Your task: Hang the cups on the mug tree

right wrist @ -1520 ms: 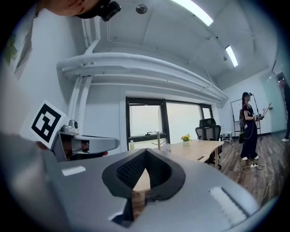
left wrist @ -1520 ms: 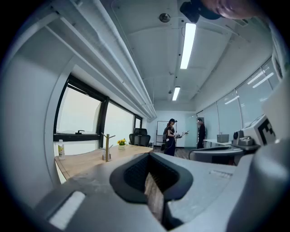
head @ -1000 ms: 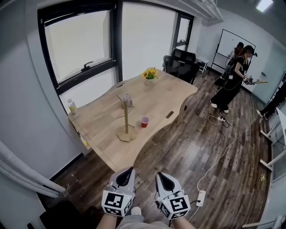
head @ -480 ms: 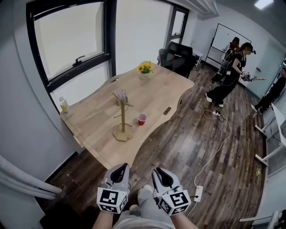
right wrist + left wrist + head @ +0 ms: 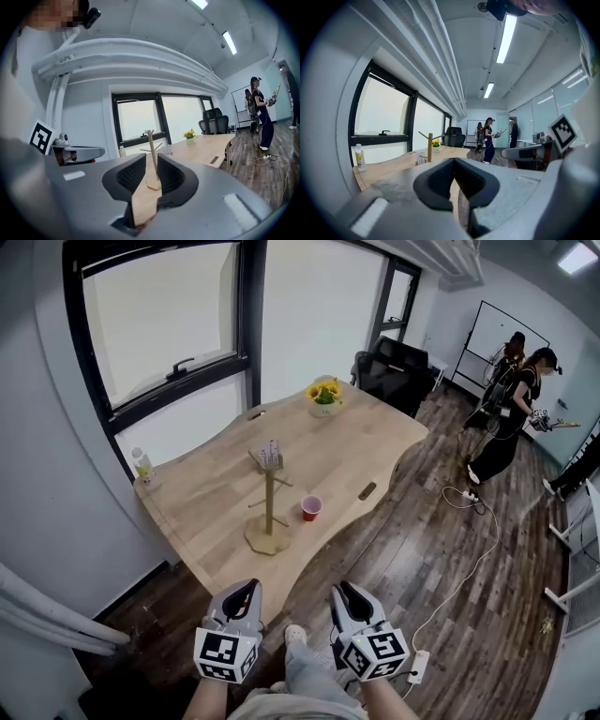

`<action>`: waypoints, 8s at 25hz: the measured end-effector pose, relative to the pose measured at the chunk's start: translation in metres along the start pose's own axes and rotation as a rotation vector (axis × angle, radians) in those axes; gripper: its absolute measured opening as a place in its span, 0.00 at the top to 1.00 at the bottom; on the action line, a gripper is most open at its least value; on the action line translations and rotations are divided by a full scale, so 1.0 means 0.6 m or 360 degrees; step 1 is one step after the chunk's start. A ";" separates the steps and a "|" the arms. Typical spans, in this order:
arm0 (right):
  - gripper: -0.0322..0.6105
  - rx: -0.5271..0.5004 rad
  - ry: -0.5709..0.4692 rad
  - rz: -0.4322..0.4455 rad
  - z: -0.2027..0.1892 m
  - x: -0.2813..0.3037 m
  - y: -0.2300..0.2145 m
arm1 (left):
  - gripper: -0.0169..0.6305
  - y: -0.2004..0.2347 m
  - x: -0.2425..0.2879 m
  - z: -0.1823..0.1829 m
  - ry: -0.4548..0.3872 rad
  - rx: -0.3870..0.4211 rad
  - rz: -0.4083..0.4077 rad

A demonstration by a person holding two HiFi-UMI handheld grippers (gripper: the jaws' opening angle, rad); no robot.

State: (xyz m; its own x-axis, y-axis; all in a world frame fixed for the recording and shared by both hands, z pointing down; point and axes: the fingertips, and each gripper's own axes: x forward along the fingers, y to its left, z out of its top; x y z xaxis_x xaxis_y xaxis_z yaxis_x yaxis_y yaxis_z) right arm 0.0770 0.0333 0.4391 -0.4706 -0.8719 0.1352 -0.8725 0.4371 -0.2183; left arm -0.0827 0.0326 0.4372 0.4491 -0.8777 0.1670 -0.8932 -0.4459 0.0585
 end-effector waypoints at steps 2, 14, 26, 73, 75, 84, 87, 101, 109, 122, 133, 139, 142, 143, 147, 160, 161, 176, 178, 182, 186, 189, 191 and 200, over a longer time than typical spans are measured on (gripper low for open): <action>0.85 0.0022 0.0005 0.0007 0.006 0.028 -0.020 | 0.97 0.013 0.023 -0.001 0.0015 -0.0004 0.0015; 0.78 0.0123 0.0082 0.0047 0.016 0.174 -0.129 | 0.97 0.089 0.133 0.000 0.0095 0.0018 0.0094; 0.77 0.0240 0.0242 0.0061 -0.011 0.297 -0.207 | 0.97 0.153 0.192 0.000 0.0138 0.0004 0.0220; 0.92 0.1273 0.0738 -0.0229 -0.261 0.524 -0.363 | 0.97 0.290 0.224 -0.045 0.0223 -0.0126 0.0538; 0.92 0.1228 0.0722 -0.0232 -0.253 0.520 -0.364 | 0.97 0.290 0.222 -0.046 0.0219 -0.0137 0.0539; 0.92 0.0869 0.0583 -0.0174 -0.167 0.527 -0.350 | 0.97 0.298 0.217 -0.031 0.0192 -0.0123 0.0545; 0.92 0.0731 0.0504 -0.0144 -0.126 0.532 -0.343 | 0.97 0.305 0.215 -0.022 0.0161 -0.0126 0.0552; 0.92 0.0074 0.0220 -0.0078 0.011 0.515 -0.292 | 0.97 0.301 0.203 -0.018 0.0132 -0.0149 0.0563; 0.92 -0.0244 0.0088 -0.0067 0.052 0.500 -0.260 | 0.97 0.289 0.201 -0.021 0.0142 -0.0146 0.0549; 0.92 -0.0670 -0.0009 -0.0036 0.075 0.490 -0.208 | 0.97 0.287 0.190 -0.025 0.0144 -0.0134 0.0556; 0.92 -0.0858 -0.0030 0.0010 0.073 0.506 -0.175 | 0.97 0.294 0.187 -0.026 0.0145 -0.0142 0.0565; 0.92 -0.0915 -0.0024 0.0016 0.066 0.513 -0.169 | 0.97 0.296 0.186 -0.029 0.0147 -0.0145 0.0575; 0.92 -0.0944 -0.0020 0.0027 0.063 0.518 -0.162 | 0.97 0.299 0.185 -0.030 0.0148 -0.0146 0.0583; 0.92 -0.0954 -0.0022 0.0034 0.062 0.520 -0.159 | 0.97 0.299 0.185 -0.030 0.0148 -0.0147 0.0584; 0.92 -0.1003 -0.0022 0.0071 0.058 0.521 -0.146 | 0.97 0.299 0.183 -0.031 0.0150 -0.0148 0.0583; 0.92 -0.1192 -0.0076 0.0151 0.044 0.499 -0.112 | 0.97 0.299 0.185 -0.031 0.0149 -0.0149 0.0576; 0.92 -0.1209 -0.0078 0.0157 0.042 0.498 -0.109 | 0.97 0.299 0.186 -0.031 0.0149 -0.0149 0.0574; 0.91 -0.1338 -0.0067 0.0210 0.017 0.483 -0.093 | 0.97 0.294 0.190 -0.031 0.0166 -0.0137 0.0563; 0.91 -0.1357 -0.0065 0.0220 0.013 0.482 -0.091 | 0.97 0.293 0.191 -0.032 0.0169 -0.0135 0.0561; 0.91 -0.1391 -0.0064 0.0241 0.005 0.480 -0.084 | 0.97 0.292 0.194 -0.034 0.0172 -0.0133 0.0552; 0.91 -0.1415 -0.0067 0.0259 -0.001 0.477 -0.078 | 0.97 0.291 0.194 -0.037 0.0175 -0.0132 0.0547; 0.91 -0.1425 -0.0060 0.0267 -0.004 0.477 -0.078 | 0.97 0.291 0.194 -0.037 0.0178 -0.0131 0.0548; 0.91 -0.1432 -0.0057 0.0273 -0.006 0.476 -0.077 | 0.97 0.291 0.194 -0.036 0.0179 -0.0130 0.0551; 0.91 -0.1478 -0.0042 0.0332 -0.023 0.468 -0.064 | 0.97 0.288 0.194 -0.037 0.0185 -0.0132 0.0555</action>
State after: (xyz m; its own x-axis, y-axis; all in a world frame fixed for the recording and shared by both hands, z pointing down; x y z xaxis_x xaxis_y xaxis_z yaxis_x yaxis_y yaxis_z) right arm -0.0234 -0.2253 0.4989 -0.6356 -0.7562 0.1557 -0.5322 0.5752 0.6212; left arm -0.1855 -0.1427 0.4887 0.1160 -0.9465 0.3010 -0.9930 -0.1035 0.0572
